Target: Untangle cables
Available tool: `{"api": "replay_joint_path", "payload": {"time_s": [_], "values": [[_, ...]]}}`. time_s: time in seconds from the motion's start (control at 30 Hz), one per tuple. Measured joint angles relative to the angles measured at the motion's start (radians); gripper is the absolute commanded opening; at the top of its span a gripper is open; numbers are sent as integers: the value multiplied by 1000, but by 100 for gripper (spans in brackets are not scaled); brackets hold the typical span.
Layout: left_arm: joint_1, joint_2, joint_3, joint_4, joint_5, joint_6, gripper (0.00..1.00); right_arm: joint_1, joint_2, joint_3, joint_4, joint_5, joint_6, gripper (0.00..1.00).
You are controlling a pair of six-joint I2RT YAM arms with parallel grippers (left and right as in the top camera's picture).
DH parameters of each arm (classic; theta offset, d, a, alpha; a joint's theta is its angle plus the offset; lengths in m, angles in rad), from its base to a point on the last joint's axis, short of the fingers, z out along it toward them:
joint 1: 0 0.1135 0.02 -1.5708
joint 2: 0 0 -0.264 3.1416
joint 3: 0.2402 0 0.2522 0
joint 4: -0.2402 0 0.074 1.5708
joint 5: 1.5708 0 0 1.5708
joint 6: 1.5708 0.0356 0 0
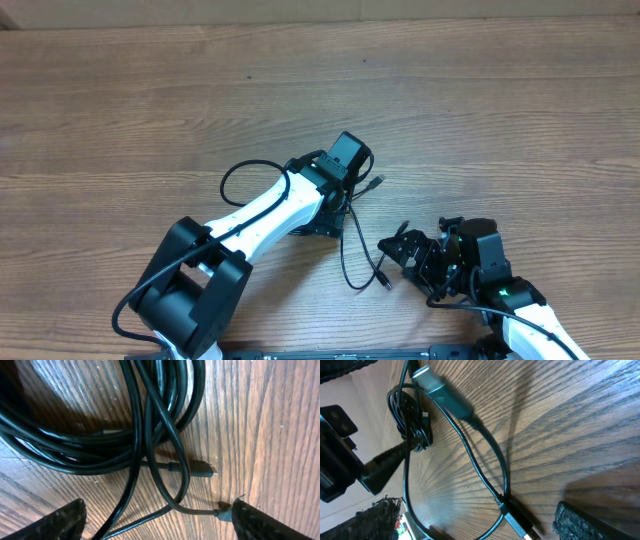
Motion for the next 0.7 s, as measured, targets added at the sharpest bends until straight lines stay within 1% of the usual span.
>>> {"api": "replay_joint_path", "payload": {"time_s": [0.03, 0.1, 0.23, 0.27, 0.3, 0.33, 0.4, 0.43, 0.6, 0.7], "values": [[0, 1, 0, 3, -6, -3, 77, 0, 0, 0, 0, 0, -3, 98], [0, 5, 0, 8, -14, -8, 69, 0, 0, 0, 0, 0, -8, 98], [0, 23, 0, 34, -25, -11, 63, 0, 0, 0, -2, -1, -16, 98], [0, 28, 0, 43, -27, -11, 50, 0, 0, 0, -4, -1, -19, 97], [0, 34, 0, 48, -33, -11, 45, 0, 0, 0, -6, -2, -20, 97], [0, 39, 0, 48, -36, -12, 36, 0, 0, 0, -9, -1, -23, 97], [0, 50, 0, 49, -43, -10, 10, 0, 0, 0, -10, -1, -24, 96], [0, 54, 0, 55, -46, -11, 4, 0, 0, 0, -10, -2, -24, 95], [0, 55, 0, 69, -47, -6, 4, 0, 0, 0, -16, -2, -27, 93], [0, 55, 0, 69, -45, 22, 4, 0, 0, 0, -18, -2, -27, 91]]}}
